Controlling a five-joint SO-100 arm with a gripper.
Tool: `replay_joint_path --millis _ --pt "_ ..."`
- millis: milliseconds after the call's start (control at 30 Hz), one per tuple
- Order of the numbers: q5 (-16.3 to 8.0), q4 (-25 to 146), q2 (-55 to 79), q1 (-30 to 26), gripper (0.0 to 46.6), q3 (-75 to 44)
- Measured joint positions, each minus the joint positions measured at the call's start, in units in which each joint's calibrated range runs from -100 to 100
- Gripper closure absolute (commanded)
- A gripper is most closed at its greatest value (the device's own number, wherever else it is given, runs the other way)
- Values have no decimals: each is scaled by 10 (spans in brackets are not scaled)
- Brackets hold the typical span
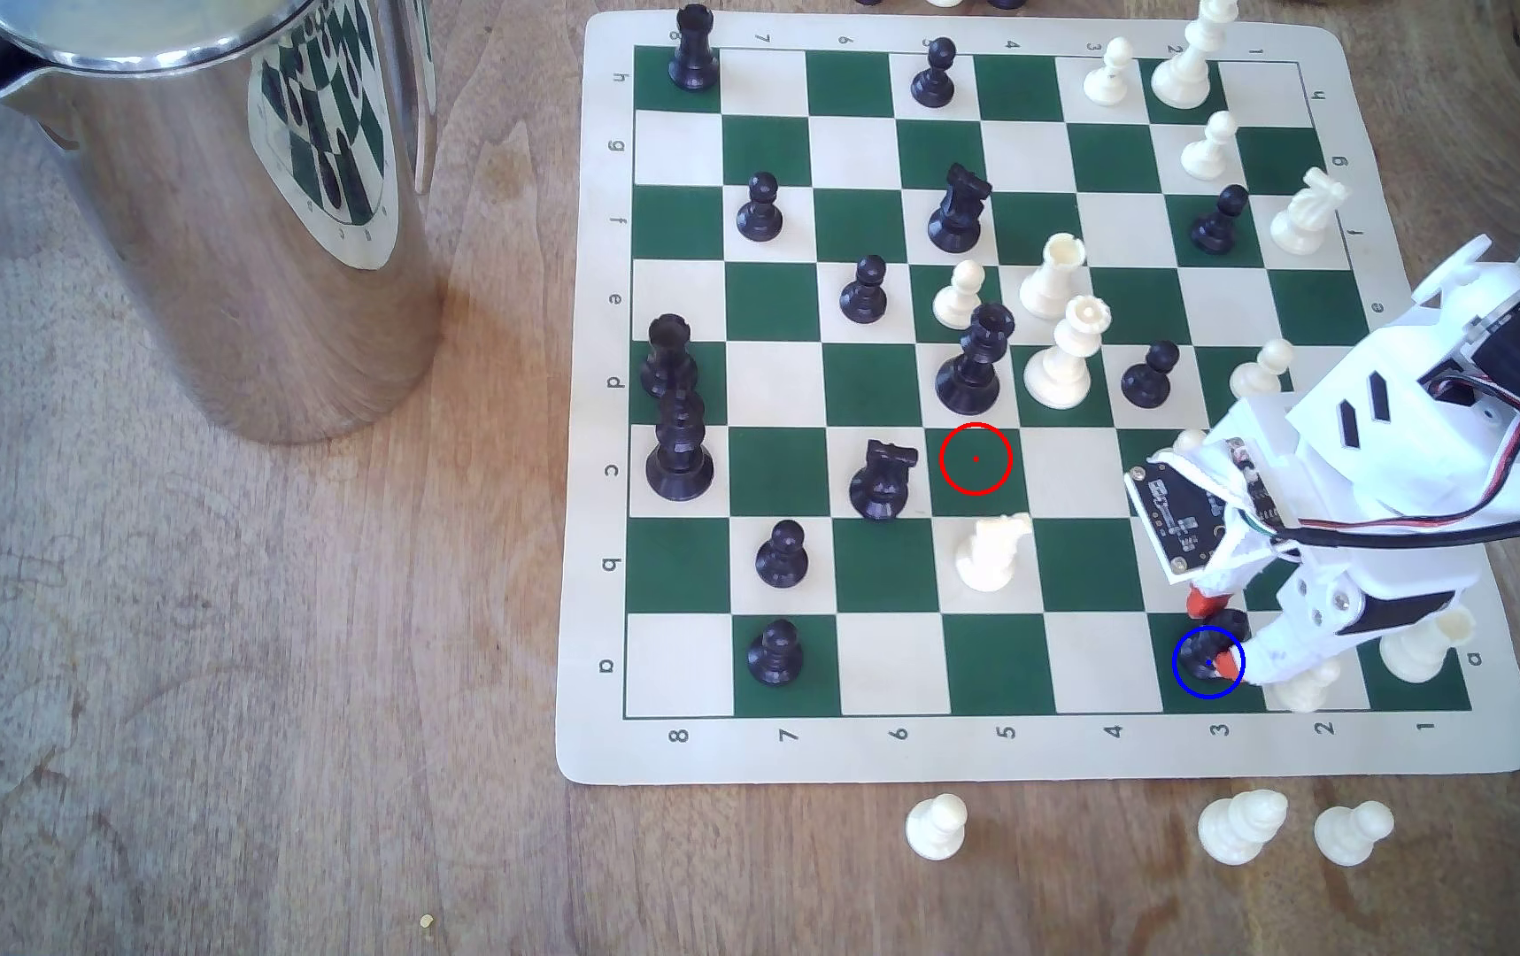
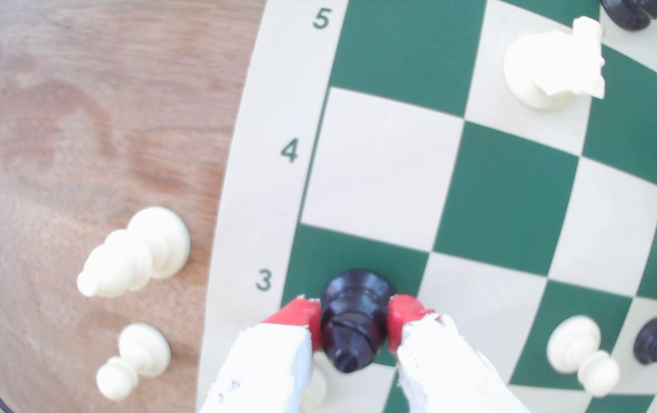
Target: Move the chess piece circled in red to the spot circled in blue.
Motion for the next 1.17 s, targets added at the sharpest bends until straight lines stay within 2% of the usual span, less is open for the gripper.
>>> replay_joint_path --millis 167,767,1167 --pt "0 8 7 -1 321 1" --pt "6 53 7 -6 349 1" --pt "6 83 7 -6 348 -34"
